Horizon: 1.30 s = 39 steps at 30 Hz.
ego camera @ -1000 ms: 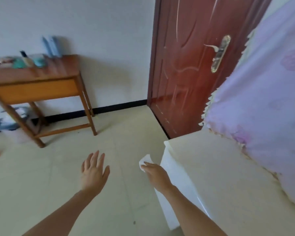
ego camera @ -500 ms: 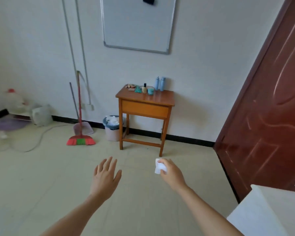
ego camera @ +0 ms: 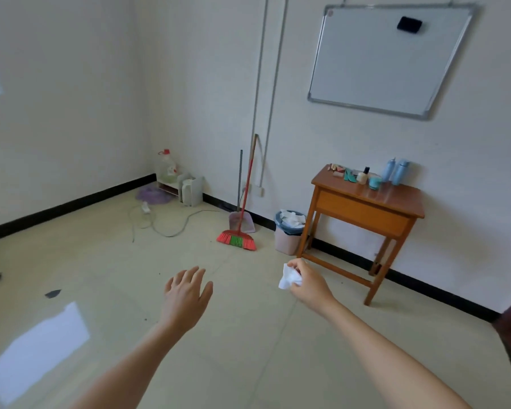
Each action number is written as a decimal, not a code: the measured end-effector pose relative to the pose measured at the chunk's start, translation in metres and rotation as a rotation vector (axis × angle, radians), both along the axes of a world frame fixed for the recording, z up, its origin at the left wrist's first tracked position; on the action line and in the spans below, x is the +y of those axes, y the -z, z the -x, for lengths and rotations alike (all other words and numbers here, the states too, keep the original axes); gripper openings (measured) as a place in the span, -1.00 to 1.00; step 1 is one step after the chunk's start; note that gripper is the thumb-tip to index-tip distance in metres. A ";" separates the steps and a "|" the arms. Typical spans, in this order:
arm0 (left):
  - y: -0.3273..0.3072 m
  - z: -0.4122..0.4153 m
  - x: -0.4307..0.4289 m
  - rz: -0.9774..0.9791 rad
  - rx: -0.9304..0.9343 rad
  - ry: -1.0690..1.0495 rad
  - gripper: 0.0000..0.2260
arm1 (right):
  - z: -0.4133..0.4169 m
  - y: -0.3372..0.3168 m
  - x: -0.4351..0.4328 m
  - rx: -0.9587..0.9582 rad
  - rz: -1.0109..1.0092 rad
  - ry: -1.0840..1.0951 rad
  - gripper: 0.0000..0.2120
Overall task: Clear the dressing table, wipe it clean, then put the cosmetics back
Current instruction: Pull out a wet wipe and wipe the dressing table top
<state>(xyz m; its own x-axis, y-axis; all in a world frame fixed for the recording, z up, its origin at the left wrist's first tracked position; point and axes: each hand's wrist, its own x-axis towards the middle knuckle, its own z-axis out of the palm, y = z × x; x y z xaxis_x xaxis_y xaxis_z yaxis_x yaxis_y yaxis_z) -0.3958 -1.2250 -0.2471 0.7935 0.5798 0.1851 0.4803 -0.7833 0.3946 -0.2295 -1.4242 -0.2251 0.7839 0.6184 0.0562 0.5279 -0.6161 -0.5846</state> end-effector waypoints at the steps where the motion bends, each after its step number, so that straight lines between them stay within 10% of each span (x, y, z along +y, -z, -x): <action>1: -0.001 -0.001 0.008 -0.011 0.002 0.000 -0.15 | -0.004 -0.001 0.012 -0.006 -0.010 -0.007 -0.62; 11: -0.033 -0.105 0.115 -0.171 0.012 0.114 -0.58 | -0.095 -0.030 0.121 -0.123 -0.098 -0.018 -0.56; 39: -0.009 -0.406 0.492 -0.015 0.036 0.322 -0.61 | -0.329 0.012 0.452 -0.025 0.188 0.258 -0.61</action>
<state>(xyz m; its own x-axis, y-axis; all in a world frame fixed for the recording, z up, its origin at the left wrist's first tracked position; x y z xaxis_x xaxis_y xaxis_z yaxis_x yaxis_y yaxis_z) 0.0105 -0.7333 -0.2377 0.9418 0.2957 0.1602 0.2206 -0.9028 0.3692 0.0999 -0.9719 -0.2374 0.9161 0.4005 -0.0187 0.3530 -0.8277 -0.4363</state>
